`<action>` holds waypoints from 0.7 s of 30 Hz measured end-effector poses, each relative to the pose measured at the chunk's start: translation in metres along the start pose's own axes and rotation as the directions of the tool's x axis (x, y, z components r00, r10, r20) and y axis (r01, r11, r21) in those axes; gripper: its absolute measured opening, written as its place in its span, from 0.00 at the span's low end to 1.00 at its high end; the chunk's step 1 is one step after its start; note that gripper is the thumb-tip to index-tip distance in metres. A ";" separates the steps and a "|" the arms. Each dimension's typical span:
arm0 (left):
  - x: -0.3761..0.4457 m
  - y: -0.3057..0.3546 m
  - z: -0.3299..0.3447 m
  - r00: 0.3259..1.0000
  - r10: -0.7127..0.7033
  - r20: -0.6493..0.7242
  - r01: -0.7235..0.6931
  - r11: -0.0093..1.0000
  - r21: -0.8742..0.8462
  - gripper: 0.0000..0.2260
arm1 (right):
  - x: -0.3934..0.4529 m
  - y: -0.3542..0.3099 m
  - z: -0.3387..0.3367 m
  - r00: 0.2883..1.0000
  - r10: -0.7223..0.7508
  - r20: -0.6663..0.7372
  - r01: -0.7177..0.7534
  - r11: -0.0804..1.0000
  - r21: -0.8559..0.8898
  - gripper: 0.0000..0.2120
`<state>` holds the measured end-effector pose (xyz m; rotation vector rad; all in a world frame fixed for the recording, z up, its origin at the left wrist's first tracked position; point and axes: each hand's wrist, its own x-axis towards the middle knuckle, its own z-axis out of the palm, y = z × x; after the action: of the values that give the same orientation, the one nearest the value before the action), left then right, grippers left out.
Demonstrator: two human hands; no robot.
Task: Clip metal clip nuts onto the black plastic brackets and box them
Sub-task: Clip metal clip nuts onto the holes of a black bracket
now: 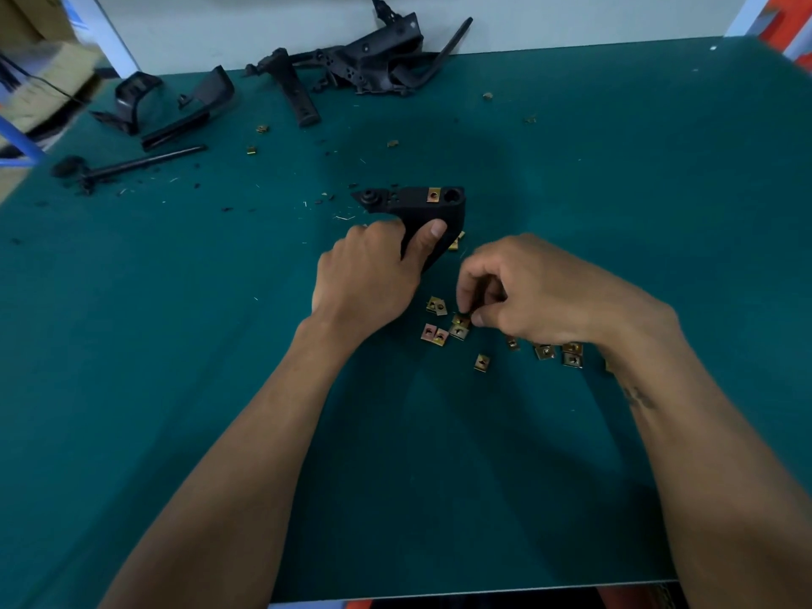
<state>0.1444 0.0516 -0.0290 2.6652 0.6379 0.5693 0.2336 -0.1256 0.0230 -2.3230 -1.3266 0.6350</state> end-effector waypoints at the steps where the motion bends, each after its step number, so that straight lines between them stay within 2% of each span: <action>1: 0.000 0.000 0.000 1.000 -0.001 0.002 0.001 1.000 0.006 0.28 | 0.000 0.001 0.000 1.000 -0.001 -0.003 0.001 1.000 -0.001 0.11; 6: 0.000 0.001 0.000 1.000 -0.009 0.012 0.009 1.000 0.024 0.27 | 0.003 0.010 0.001 0.997 -0.006 -0.083 0.011 0.998 0.066 0.10; 9: 0.001 0.002 -0.001 1.000 -0.016 0.024 0.015 1.000 0.015 0.27 | 0.007 0.015 0.002 0.965 -0.017 -0.262 0.067 0.980 0.185 0.08; 12: 0.000 0.002 -0.002 1.000 -0.008 0.030 0.008 1.000 0.010 0.27 | 0.010 0.020 0.000 0.884 -0.003 -0.467 0.153 0.947 0.284 0.03; 15: -0.001 0.004 -0.003 0.999 0.002 0.035 -0.002 1.000 0.013 0.27 | 0.013 0.025 -0.001 0.825 0.073 -0.560 0.232 0.861 0.453 0.06; 21: -0.006 0.008 -0.004 0.992 0.120 0.037 -0.123 0.990 0.063 0.25 | 0.015 0.024 -0.003 0.789 0.245 -0.564 0.317 0.624 0.715 0.02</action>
<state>0.1406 0.0425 -0.0238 2.7832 0.4953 0.5448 0.2582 -0.1245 0.0096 -1.5161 -0.5701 0.2748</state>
